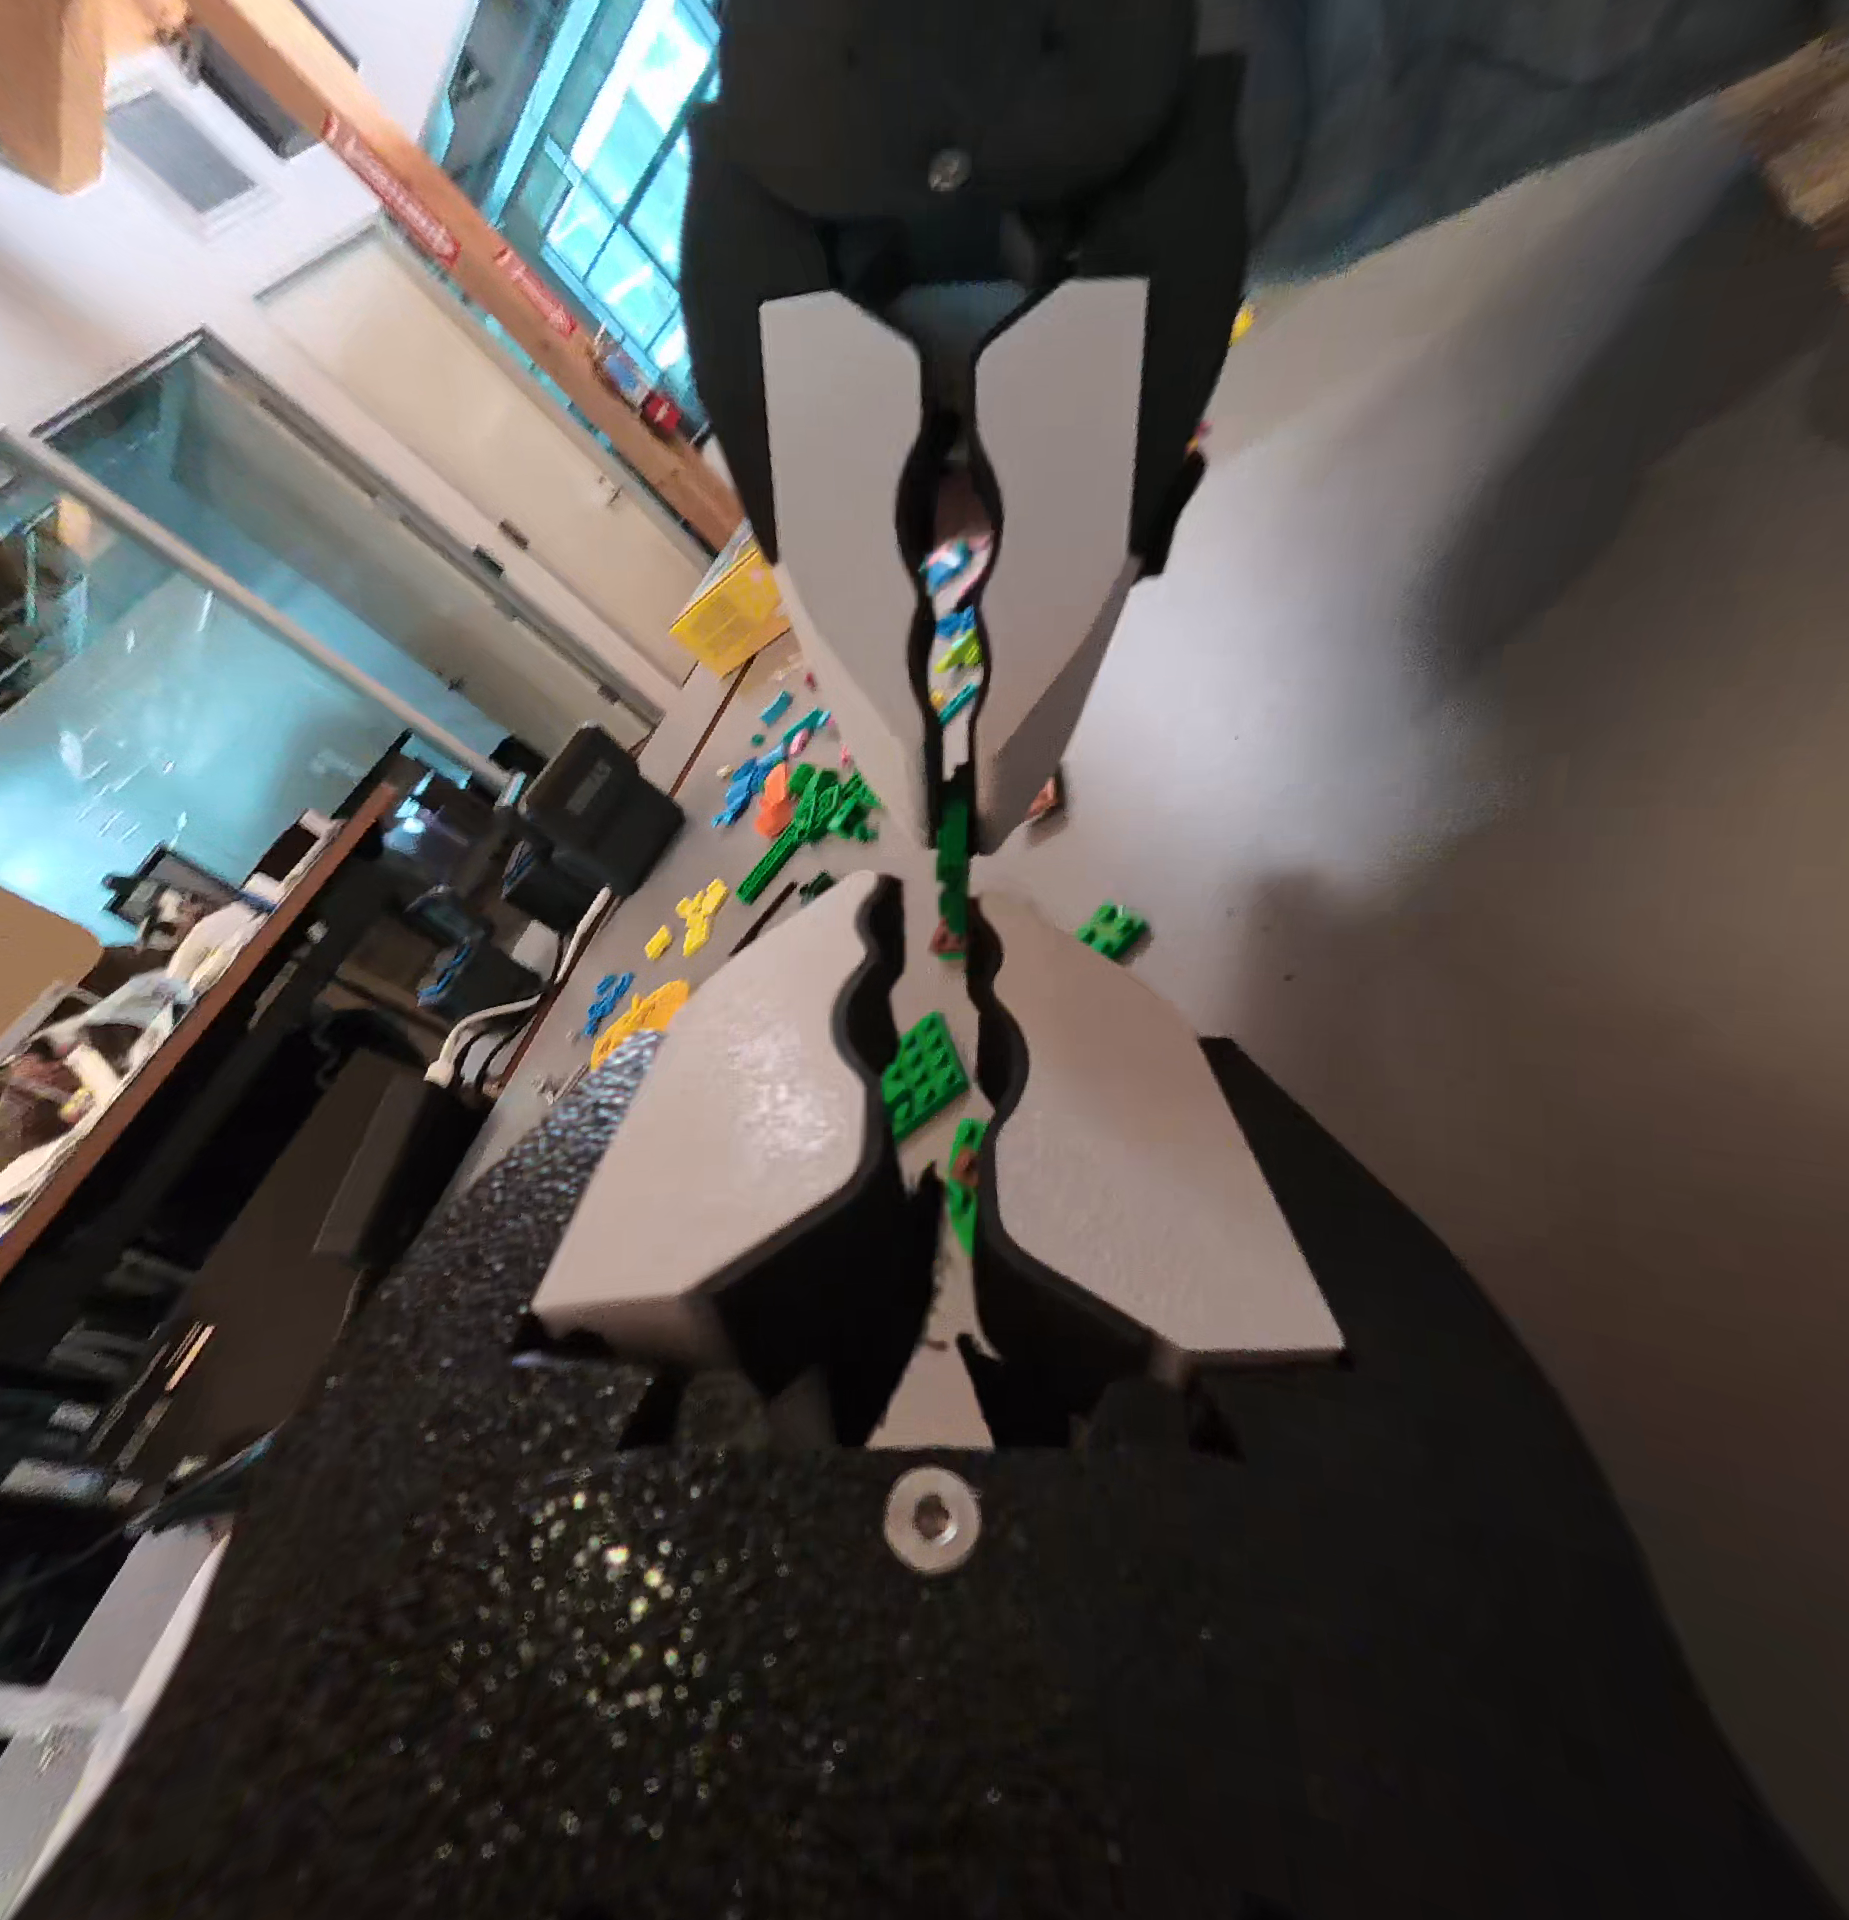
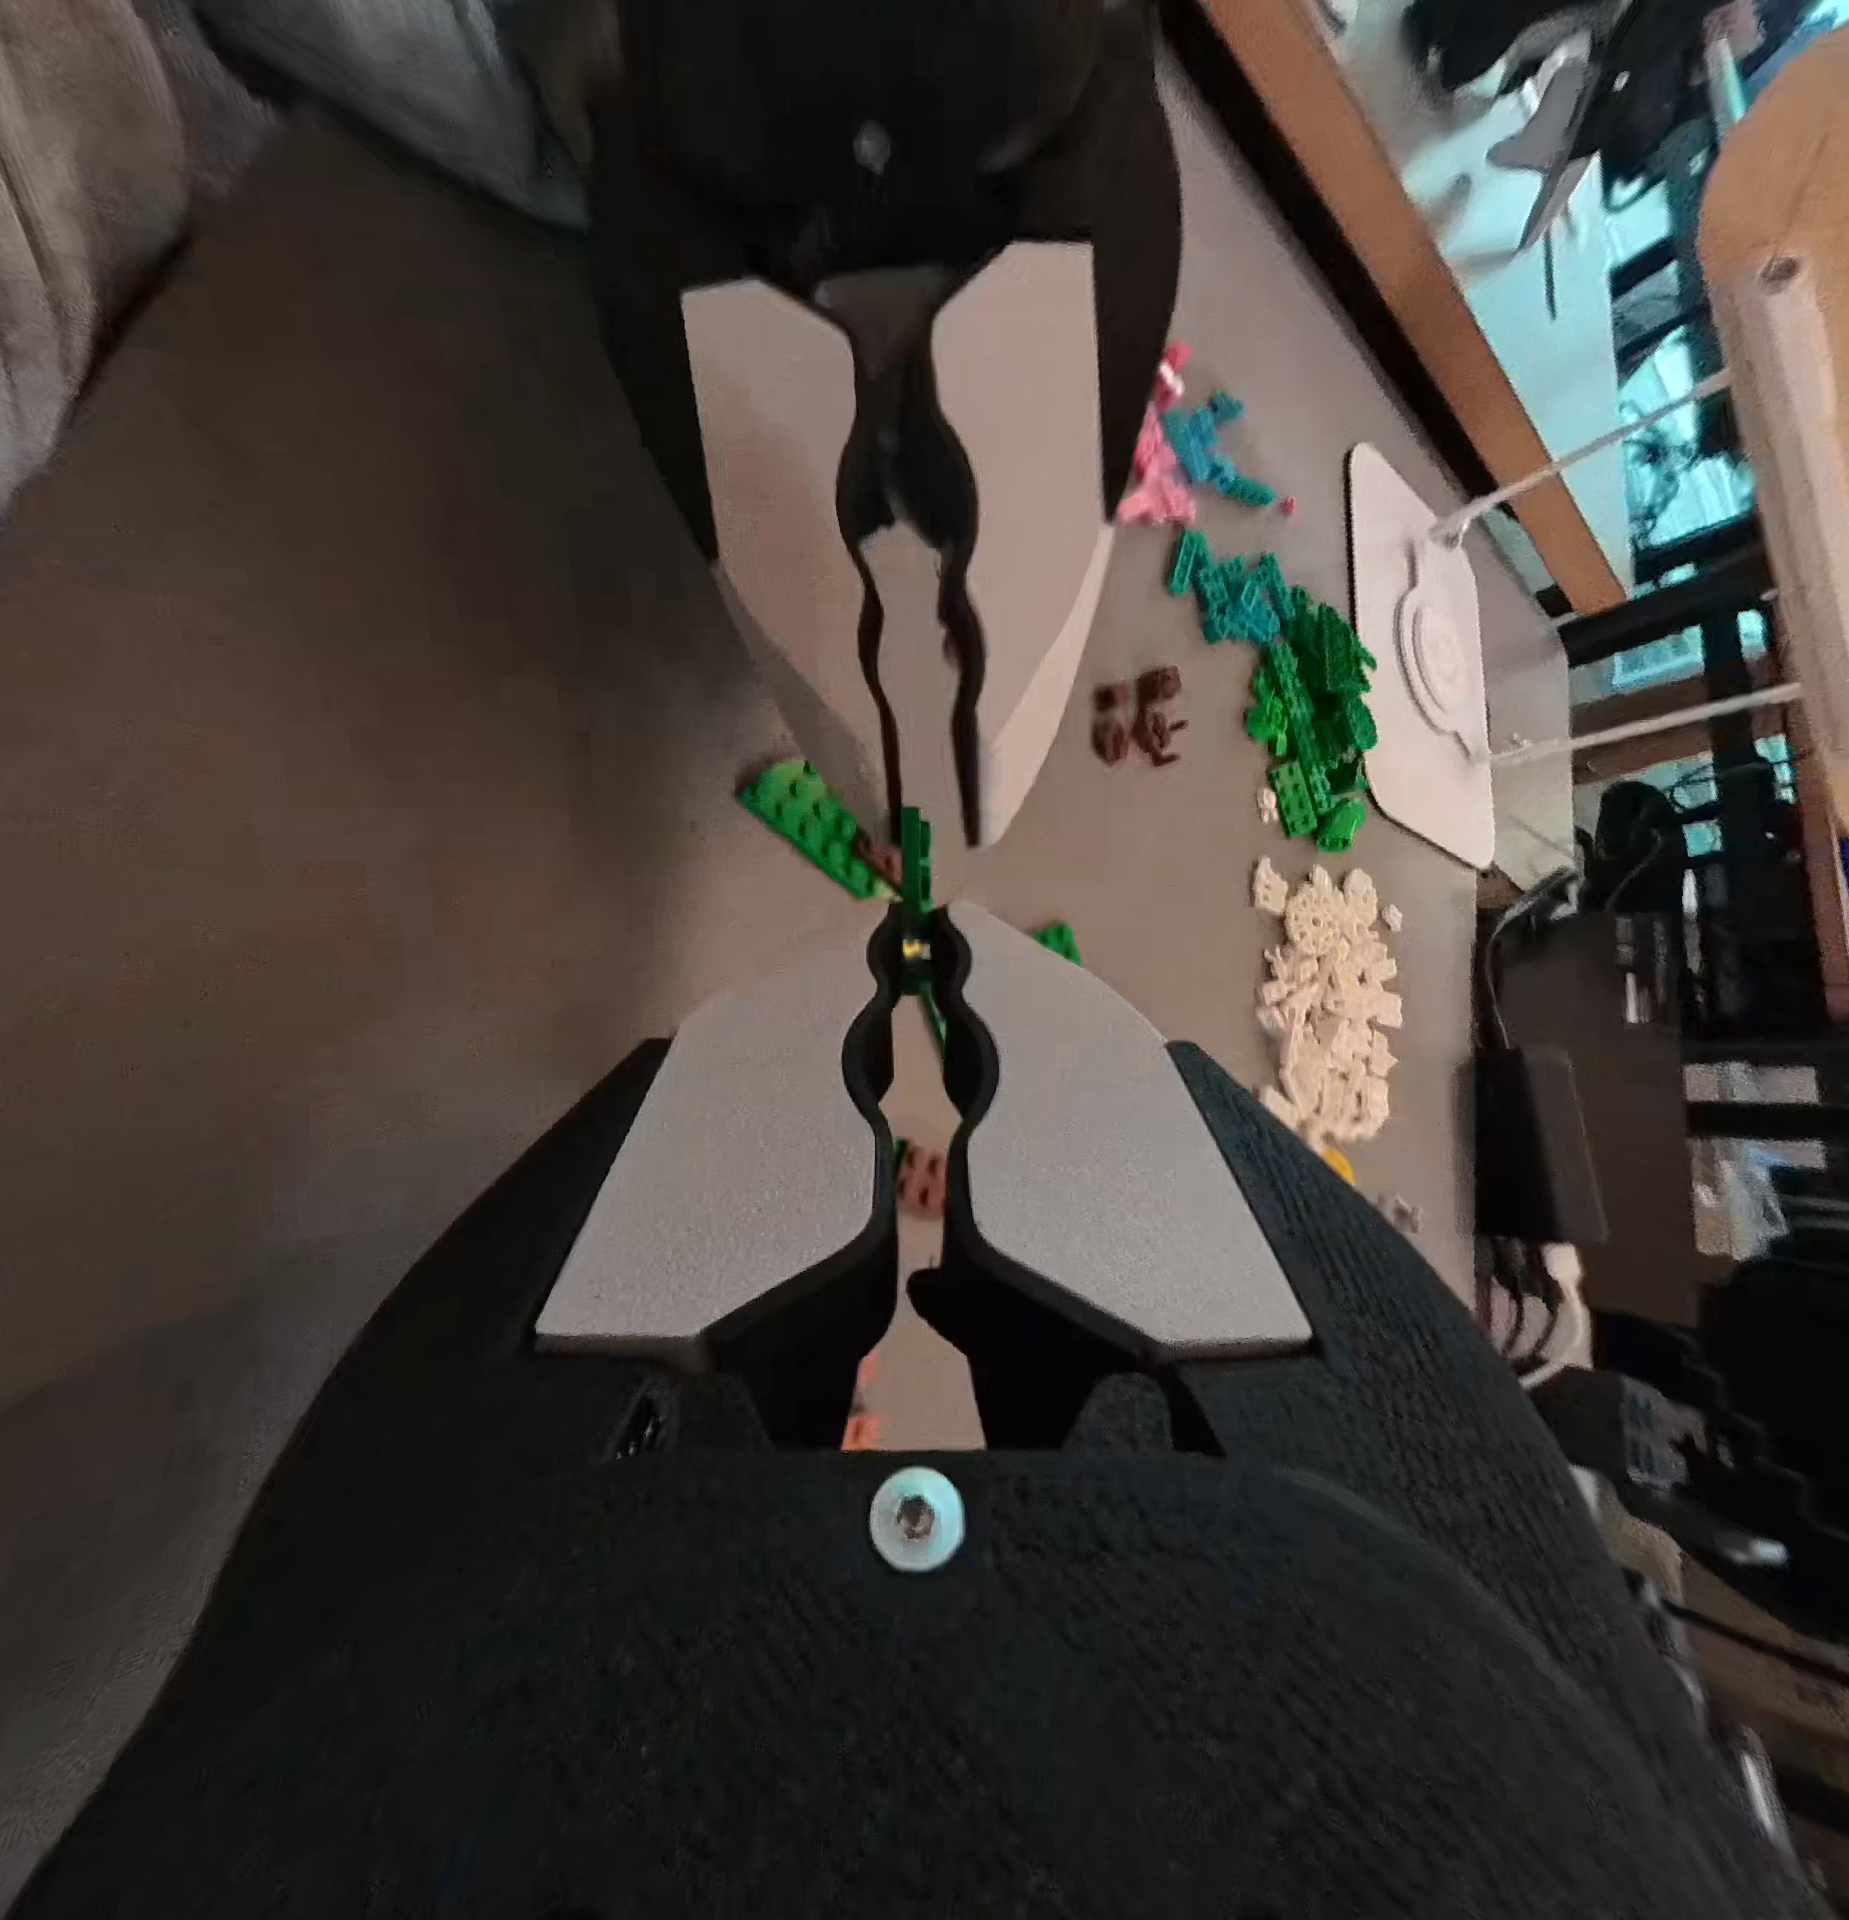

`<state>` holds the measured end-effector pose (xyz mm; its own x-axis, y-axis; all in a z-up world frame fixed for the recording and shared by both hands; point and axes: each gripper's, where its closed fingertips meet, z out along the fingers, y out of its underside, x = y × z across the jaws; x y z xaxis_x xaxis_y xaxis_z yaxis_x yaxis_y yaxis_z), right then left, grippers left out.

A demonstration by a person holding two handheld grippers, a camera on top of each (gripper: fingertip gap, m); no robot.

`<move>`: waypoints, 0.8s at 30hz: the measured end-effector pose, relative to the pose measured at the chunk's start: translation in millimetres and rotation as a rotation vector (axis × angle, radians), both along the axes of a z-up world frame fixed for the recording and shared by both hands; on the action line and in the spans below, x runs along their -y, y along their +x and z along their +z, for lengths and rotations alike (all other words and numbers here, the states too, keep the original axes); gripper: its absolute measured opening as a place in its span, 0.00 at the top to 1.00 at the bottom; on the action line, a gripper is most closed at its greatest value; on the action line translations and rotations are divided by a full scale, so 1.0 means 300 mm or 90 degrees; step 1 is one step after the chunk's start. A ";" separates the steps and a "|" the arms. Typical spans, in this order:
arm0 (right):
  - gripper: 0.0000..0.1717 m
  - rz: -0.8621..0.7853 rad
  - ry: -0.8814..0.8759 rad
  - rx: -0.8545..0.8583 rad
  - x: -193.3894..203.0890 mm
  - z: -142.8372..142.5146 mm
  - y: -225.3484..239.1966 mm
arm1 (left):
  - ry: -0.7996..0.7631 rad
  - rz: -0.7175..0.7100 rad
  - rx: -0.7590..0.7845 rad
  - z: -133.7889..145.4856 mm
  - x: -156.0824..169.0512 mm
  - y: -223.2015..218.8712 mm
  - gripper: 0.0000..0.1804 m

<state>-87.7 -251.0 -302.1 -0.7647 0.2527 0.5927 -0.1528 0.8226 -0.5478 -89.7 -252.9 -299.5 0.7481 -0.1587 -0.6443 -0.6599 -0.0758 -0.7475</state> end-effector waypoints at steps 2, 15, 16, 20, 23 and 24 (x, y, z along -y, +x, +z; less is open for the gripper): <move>0.98 -0.011 0.094 0.013 -0.045 -0.060 0.014 | -0.007 0.053 -0.004 -0.011 -0.007 -0.044 0.95; 0.89 -0.050 0.124 0.173 -0.068 -0.201 0.131 | -0.005 0.161 0.082 -0.007 0.007 -0.160 0.99; 0.86 -0.067 0.095 0.212 -0.072 -0.201 0.141 | -0.004 0.162 0.087 -0.005 0.008 -0.163 0.99; 0.84 -0.136 0.006 0.294 -0.086 -0.197 0.155 | -0.002 0.164 0.105 -0.002 0.010 -0.168 0.99; 0.84 -0.139 -0.043 0.327 -0.065 -0.199 0.170 | -0.007 0.165 0.113 -0.007 0.010 -0.170 0.99; 0.84 -0.135 -0.056 0.320 -0.055 -0.196 0.164 | -0.008 0.165 0.115 -0.008 0.010 -0.170 0.99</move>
<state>-38.4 -234.5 -360.9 -0.8748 0.4646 0.1375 0.3098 0.7545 -0.5787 -140.6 -255.8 -301.9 0.8668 0.0444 -0.4967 -0.4743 -0.2345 -0.8486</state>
